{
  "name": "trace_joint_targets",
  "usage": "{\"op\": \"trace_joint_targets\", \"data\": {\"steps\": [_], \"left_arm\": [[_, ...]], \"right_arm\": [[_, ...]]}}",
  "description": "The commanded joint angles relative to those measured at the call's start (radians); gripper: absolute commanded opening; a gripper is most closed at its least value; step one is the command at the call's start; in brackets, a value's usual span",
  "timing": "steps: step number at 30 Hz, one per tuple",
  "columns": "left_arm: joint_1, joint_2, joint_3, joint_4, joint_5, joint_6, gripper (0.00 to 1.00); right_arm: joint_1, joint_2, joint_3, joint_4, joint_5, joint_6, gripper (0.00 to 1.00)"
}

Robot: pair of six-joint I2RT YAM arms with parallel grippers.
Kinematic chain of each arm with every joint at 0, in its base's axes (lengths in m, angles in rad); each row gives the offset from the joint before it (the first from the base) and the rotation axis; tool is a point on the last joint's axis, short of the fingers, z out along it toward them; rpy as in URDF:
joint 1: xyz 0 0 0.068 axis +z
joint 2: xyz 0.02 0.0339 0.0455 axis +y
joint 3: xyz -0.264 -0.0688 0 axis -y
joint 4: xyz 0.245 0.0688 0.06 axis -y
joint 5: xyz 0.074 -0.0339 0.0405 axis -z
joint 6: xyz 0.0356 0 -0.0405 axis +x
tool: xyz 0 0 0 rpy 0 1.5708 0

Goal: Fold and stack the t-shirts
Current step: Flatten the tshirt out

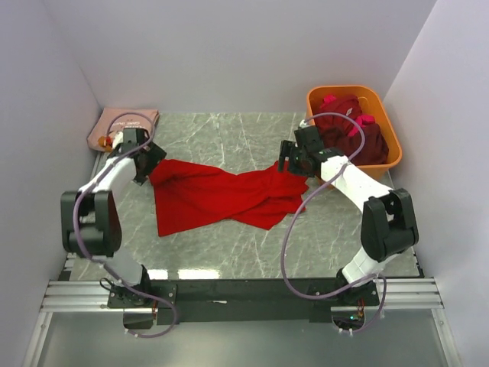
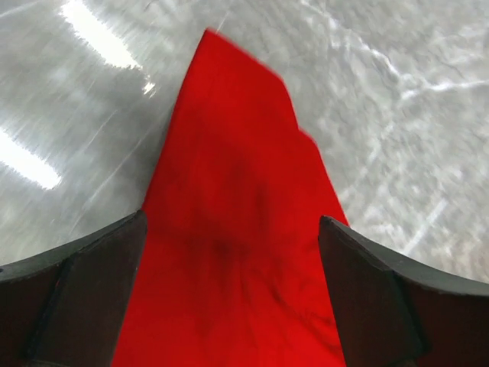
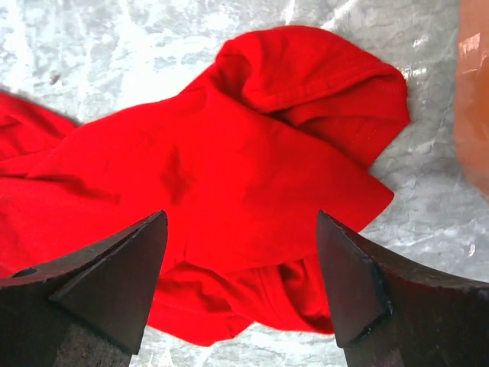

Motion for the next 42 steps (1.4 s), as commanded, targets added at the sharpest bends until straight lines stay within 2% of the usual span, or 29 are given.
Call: {"op": "trace_joint_targets", "data": {"steps": [1, 6, 12, 19, 21, 23, 25, 28, 29, 32, 38, 42], "left_arm": [[-0.002, -0.174, -0.087, -0.024, -0.025, -0.037, 0.99], [-0.003, -0.383, -0.335, -0.068, 0.024, -0.098, 0.99], [-0.003, -0.575, -0.533, -0.151, 0.036, -0.131, 0.99], [-0.005, -0.575, -0.674, -0.15, 0.189, -0.143, 0.99], [-0.008, -0.555, -0.7, -0.16, 0.199, -0.131, 0.94], [-0.023, -0.546, -0.708, -0.179, 0.191, -0.134, 0.83], [-0.025, -0.538, -0.711, -0.156, 0.215, -0.126, 0.75], [-0.048, -0.505, -0.702, -0.171, 0.176, -0.128, 0.52], [-0.049, -0.486, -0.697, -0.167, 0.176, -0.125, 0.31], [-0.049, -0.468, -0.685, -0.151, 0.191, -0.109, 0.01], [-0.051, -0.561, -0.65, -0.183, 0.176, -0.106, 0.01], [-0.051, -0.67, -0.612, -0.202, 0.059, -0.123, 0.01]], "right_arm": [[0.013, -0.093, -0.044, -0.001, 0.07, 0.018, 0.84], [0.011, -0.141, -0.139, -0.019, 0.142, 0.074, 0.84], [0.013, -0.218, -0.244, 0.034, 0.143, 0.12, 0.84], [0.01, -0.268, -0.278, 0.074, 0.158, 0.14, 0.84], [0.01, -0.271, -0.275, 0.065, 0.167, 0.138, 0.84], [0.01, -0.278, -0.278, 0.065, 0.175, 0.14, 0.84], [0.011, -0.285, -0.282, 0.067, 0.182, 0.141, 0.84], [0.01, -0.291, -0.287, 0.067, 0.189, 0.144, 0.84], [0.01, -0.291, -0.287, 0.065, 0.189, 0.144, 0.84], [0.008, -0.282, -0.29, 0.061, 0.205, 0.144, 0.84], [0.007, -0.252, -0.281, 0.05, 0.208, 0.163, 0.84], [0.008, -0.218, -0.27, 0.028, 0.235, 0.183, 0.82]]}}
